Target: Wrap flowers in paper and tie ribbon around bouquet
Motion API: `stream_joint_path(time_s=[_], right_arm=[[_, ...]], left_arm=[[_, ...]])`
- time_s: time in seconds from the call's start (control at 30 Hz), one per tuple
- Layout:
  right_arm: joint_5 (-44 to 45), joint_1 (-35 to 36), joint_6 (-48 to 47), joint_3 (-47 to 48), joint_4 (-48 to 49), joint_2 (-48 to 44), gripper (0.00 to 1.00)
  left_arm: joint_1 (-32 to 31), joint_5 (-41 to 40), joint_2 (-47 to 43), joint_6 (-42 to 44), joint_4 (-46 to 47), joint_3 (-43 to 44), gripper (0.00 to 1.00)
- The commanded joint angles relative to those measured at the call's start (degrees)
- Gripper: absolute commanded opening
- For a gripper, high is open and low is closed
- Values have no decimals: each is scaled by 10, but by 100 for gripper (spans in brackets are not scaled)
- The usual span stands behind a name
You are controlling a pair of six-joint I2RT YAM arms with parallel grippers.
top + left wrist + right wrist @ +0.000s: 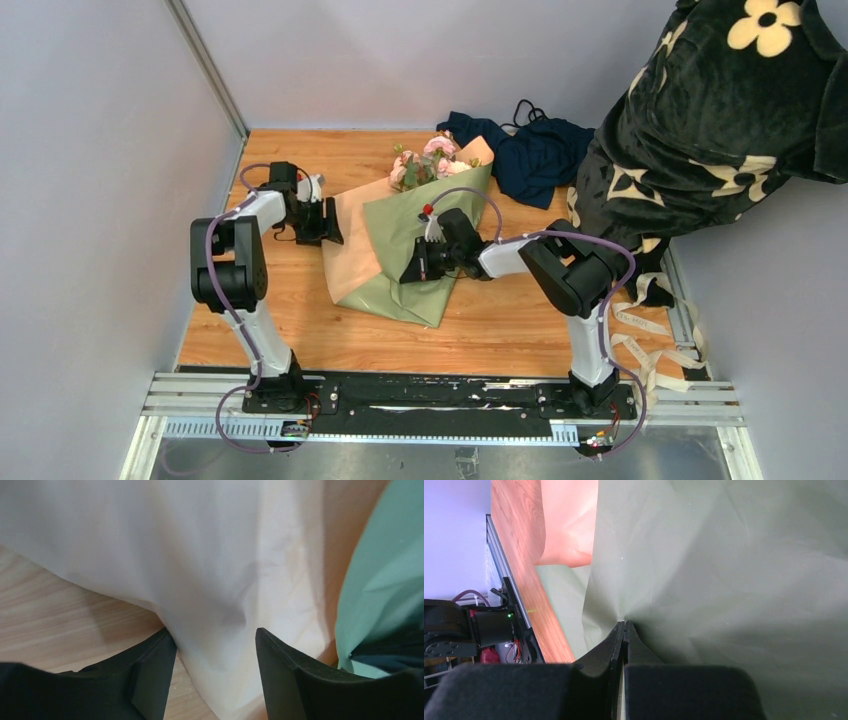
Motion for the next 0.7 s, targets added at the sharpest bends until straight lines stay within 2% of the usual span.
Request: stream_joint_path(time_s=[0.0, 0.1, 0.2, 0.27, 0.37, 0.43, 0.57, 0.67], right_arm=[[64, 6, -27, 13, -61, 43, 0], [68, 6, -22, 20, -65, 49, 0], [72, 6, -19, 18, -66, 50, 0], [74, 6, -18, 20, -70, 53, 0], [72, 6, -12, 24, -69, 55, 0], [66, 6, -7, 27, -68, 59, 0], [64, 6, 7, 25, -67, 56, 0], [68, 6, 12, 20, -65, 53, 0]], left_arm=[[-5, 80, 9, 18, -48, 7, 65], [-7, 105, -79, 102, -93, 9, 68], [-32, 93, -204, 239, -138, -34, 69], [-99, 26, -298, 350, -161, -92, 69], [-190, -30, -389, 447, -163, -182, 68], [-236, -21, -428, 484, -160, -221, 69], [-283, -13, -472, 554, -123, -271, 77], [-299, -53, -463, 555, -36, -296, 78]])
